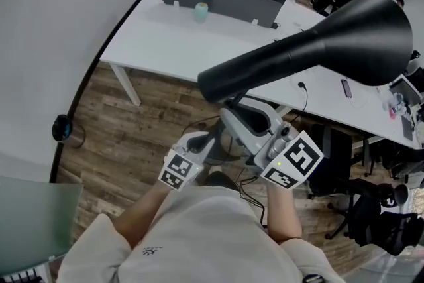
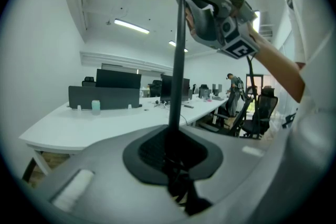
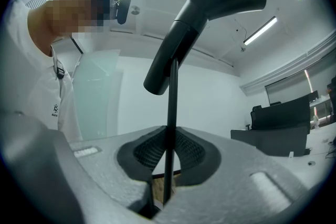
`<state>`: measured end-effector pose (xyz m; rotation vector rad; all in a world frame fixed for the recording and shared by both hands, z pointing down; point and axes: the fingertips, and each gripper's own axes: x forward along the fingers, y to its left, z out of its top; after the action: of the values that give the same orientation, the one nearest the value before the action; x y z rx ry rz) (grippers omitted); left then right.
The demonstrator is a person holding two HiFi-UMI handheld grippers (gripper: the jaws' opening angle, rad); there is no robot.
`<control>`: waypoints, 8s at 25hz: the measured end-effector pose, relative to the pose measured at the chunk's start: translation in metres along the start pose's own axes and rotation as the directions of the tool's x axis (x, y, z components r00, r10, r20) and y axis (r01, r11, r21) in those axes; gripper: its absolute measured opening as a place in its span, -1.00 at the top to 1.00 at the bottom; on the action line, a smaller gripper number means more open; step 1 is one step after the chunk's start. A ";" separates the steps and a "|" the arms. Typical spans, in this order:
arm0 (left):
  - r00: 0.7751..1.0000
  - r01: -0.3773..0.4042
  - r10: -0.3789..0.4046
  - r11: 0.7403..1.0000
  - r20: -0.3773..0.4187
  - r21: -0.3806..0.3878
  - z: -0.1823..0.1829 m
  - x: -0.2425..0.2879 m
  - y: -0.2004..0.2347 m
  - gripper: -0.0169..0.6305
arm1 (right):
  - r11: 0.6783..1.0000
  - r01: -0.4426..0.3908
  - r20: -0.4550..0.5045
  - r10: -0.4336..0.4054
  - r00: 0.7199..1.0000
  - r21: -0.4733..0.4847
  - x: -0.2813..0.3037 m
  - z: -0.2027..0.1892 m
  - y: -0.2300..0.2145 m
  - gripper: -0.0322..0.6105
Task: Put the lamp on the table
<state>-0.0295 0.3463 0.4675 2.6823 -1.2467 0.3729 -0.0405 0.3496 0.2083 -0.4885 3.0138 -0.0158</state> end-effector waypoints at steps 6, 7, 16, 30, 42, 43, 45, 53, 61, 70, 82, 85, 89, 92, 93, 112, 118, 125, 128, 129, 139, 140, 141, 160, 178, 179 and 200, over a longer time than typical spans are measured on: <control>1.000 -0.003 0.003 1.000 -0.007 -0.006 -0.002 0.007 0.010 0.85 | 1.000 0.001 -0.007 -0.001 1.000 0.007 0.007 -0.005 -0.010 0.76; 1.000 -0.002 0.002 1.000 -0.009 -0.007 -0.002 0.008 0.011 0.85 | 1.000 0.002 -0.007 -0.002 1.000 0.008 0.007 -0.005 -0.013 0.76; 1.000 -0.004 0.004 1.000 -0.024 -0.015 0.000 0.042 0.029 0.85 | 1.000 -0.002 -0.009 0.002 1.000 0.026 0.011 -0.013 -0.054 0.76; 0.999 -0.037 0.036 0.999 -0.037 -0.026 0.025 0.123 0.088 0.85 | 0.999 -0.045 -0.014 0.045 0.999 0.029 0.035 -0.014 -0.153 0.76; 0.996 -0.075 0.073 0.997 -0.058 -0.029 0.049 0.199 0.132 0.85 | 0.996 -0.081 -0.012 0.082 0.997 0.048 0.044 -0.014 -0.247 0.76; 0.995 -0.078 0.076 0.996 -0.060 -0.032 0.050 0.204 0.134 0.85 | 0.995 -0.085 -0.012 0.085 0.996 0.050 0.045 -0.014 -0.253 0.76; 0.995 -0.083 0.081 0.996 -0.064 -0.036 0.051 0.214 0.139 0.85 | 0.994 -0.092 -0.012 0.093 0.996 0.054 0.046 -0.015 -0.264 0.76; 0.992 -0.109 0.106 0.993 -0.073 -0.044 0.059 0.260 0.150 0.85 | 0.990 -0.127 -0.017 0.128 0.992 0.057 0.039 -0.020 -0.311 0.76; 0.989 -0.124 0.119 0.991 -0.089 -0.047 0.064 0.290 0.157 0.85 | 0.987 -0.144 -0.019 0.145 0.989 0.069 0.033 -0.023 -0.344 0.76; 0.988 -0.119 0.114 0.992 -0.107 -0.044 0.066 0.302 0.162 0.85 | 0.988 -0.129 -0.010 0.130 0.991 0.085 0.031 -0.025 -0.363 0.76; 0.993 -0.036 0.033 0.999 -0.110 -0.026 0.071 0.331 0.200 0.85 | 0.996 -0.045 -0.022 0.047 0.999 0.074 0.057 -0.032 -0.403 0.76; 0.994 -0.010 0.008 1.000 -0.110 -0.017 0.074 0.340 0.219 0.85 | 0.998 -0.014 -0.025 0.016 1.000 0.067 0.071 -0.033 -0.418 0.76; 0.993 0.029 -0.029 1.000 -0.116 0.000 0.077 0.350 0.242 0.85 | 0.997 0.032 -0.028 -0.030 0.999 0.065 0.086 -0.035 -0.436 0.76; 0.991 0.056 -0.054 0.998 -0.118 0.008 0.077 0.359 0.260 0.85 | 0.996 0.065 -0.037 -0.063 0.997 0.060 0.098 -0.039 -0.451 0.76; 0.991 0.066 -0.065 0.998 -0.119 0.011 0.078 0.363 0.265 0.85 | 0.995 0.077 -0.040 -0.075 0.996 0.059 0.101 -0.040 -0.456 0.76; 0.962 0.242 -0.231 0.968 -0.144 0.067 0.080 0.453 0.363 0.85 | 0.966 0.254 -0.116 -0.248 0.962 0.044 0.155 -0.072 -0.570 0.77; 0.953 0.277 -0.264 0.958 -0.150 0.071 0.072 0.484 0.388 0.85 | 0.960 0.276 -0.137 -0.268 0.954 0.040 0.169 -0.089 -0.605 0.77; 0.953 0.282 -0.267 0.955 -0.147 0.094 0.067 0.519 0.424 0.85 | 0.948 0.319 -0.156 -0.312 0.937 0.017 0.182 -0.106 -0.644 0.77; 0.953 0.283 -0.267 0.954 -0.145 0.097 0.067 0.534 0.439 0.84 | 0.944 0.331 -0.165 -0.325 0.931 0.006 0.187 -0.111 -0.660 0.77; 0.953 0.284 -0.268 0.954 -0.144 0.097 0.067 0.538 0.445 0.84 | 0.943 0.334 -0.169 -0.329 0.929 0.000 0.189 -0.112 -0.665 0.77; 0.947 0.302 -0.284 0.947 -0.151 0.109 0.053 0.575 0.476 0.83 | 0.927 0.375 -0.173 -0.369 0.913 -0.001 0.201 -0.138 -0.699 0.77; 0.946 0.304 -0.286 0.947 -0.152 0.107 0.051 0.578 0.478 0.83 | 0.926 0.378 -0.174 -0.372 0.912 -0.001 0.201 -0.141 -0.701 0.77; 0.945 0.306 -0.288 0.946 -0.153 0.106 0.049 0.581 0.479 0.83 | 0.925 0.381 -0.177 -0.375 0.910 -0.002 0.202 -0.144 -0.704 0.77; 0.938 0.321 -0.307 0.945 -0.162 0.066 0.021 0.620 0.515 0.82 | 0.909 0.417 -0.212 -0.411 0.886 -0.019 0.226 -0.183 -0.744 0.77; 0.939 0.308 -0.295 0.950 -0.178 0.053 0.012 0.634 0.532 0.82 | 0.914 0.406 -0.215 -0.399 0.891 -0.016 0.236 -0.196 -0.760 0.77; 0.939 0.308 -0.295 0.950 -0.180 0.053 0.011 0.634 0.532 0.82 | 0.915 0.403 -0.217 -0.397 0.892 -0.019 0.238 -0.197 -0.759 0.77; 0.933 0.311 -0.299 0.950 -0.202 0.029 0.002 0.636 0.537 0.83 | 0.919 0.393 -0.247 -0.390 0.887 -0.040 0.255 -0.206 -0.759 0.78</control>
<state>-0.0460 -0.4603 0.6718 2.7485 -0.7600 0.6177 -0.0607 -0.4522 0.4100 -1.1705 3.0877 -0.1314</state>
